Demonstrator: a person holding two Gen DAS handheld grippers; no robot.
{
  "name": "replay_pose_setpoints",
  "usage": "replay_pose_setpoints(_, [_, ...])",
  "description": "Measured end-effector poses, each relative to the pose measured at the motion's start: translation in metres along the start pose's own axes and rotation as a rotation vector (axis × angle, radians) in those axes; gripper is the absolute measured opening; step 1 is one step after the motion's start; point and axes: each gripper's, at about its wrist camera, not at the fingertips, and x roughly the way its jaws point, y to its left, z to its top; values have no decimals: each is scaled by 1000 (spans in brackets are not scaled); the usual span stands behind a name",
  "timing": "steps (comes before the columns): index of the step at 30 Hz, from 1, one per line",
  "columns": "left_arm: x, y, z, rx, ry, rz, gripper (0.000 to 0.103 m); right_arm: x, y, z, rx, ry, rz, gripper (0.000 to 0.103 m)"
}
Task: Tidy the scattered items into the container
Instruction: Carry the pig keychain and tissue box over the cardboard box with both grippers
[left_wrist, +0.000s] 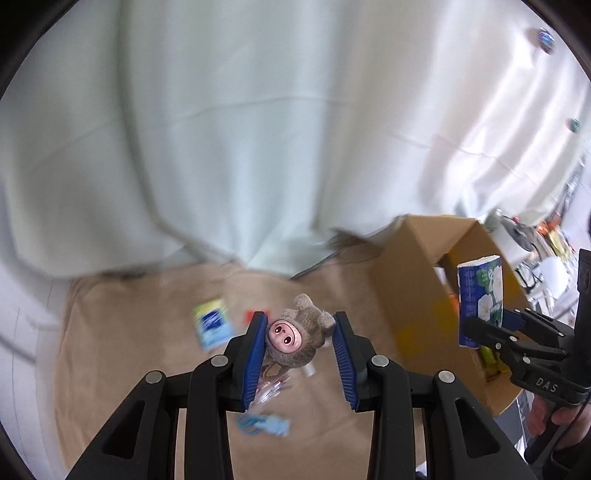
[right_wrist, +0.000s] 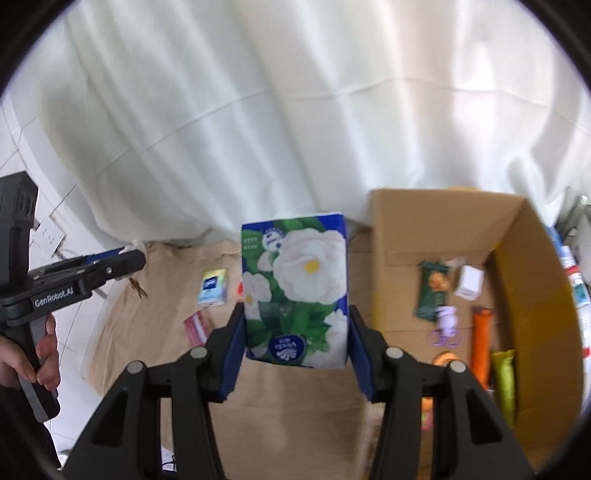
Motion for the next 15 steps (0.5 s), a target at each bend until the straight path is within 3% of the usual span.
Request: replay_pose_setpoints(15, [18, -124, 69, 173, -8, -158, 37, -53, -80, -12, 149, -58, -156, 55])
